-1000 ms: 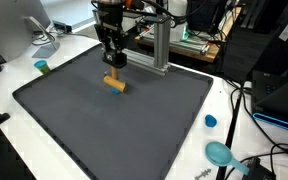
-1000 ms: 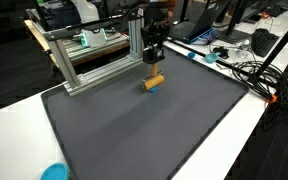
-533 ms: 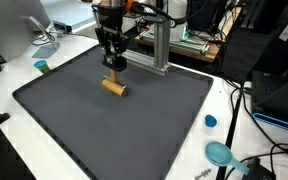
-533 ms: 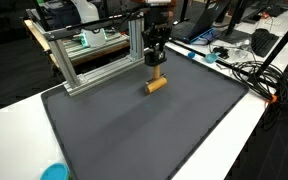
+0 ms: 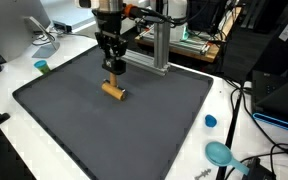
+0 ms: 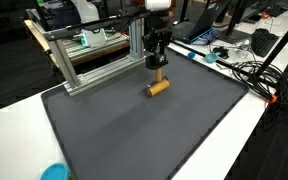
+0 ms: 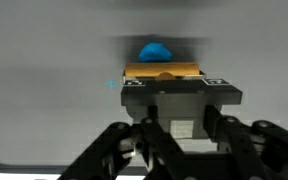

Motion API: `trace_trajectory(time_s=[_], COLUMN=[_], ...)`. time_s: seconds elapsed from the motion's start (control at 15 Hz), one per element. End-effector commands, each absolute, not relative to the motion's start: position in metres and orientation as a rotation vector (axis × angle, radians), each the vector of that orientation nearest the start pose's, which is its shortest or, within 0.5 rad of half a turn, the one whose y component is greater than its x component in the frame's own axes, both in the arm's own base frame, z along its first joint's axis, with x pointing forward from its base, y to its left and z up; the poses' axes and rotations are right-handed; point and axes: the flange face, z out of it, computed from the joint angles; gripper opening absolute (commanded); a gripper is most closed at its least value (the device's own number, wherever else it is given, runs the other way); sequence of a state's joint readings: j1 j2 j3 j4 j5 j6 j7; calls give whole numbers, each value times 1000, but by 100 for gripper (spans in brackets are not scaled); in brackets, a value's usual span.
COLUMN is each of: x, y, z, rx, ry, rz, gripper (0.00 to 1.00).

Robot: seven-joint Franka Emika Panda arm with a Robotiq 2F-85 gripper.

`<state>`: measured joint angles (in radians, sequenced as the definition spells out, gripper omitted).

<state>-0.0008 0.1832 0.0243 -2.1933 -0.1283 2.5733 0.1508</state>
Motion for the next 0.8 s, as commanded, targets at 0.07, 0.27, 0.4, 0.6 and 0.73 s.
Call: trace_trajectory(time_s=[0.07,0.27,0.4,0.6,0.73], x=[568,562,556,546,545], y=[6,-4,-7,0,7], z=[361,379,376,365,360], rx=[-3043,-3086,-3142,-3158,-3139], ry=[176,144,107,34,16], rz=[-558,-573,-492,-395,-421], gripper=[21,21,21,21,21])
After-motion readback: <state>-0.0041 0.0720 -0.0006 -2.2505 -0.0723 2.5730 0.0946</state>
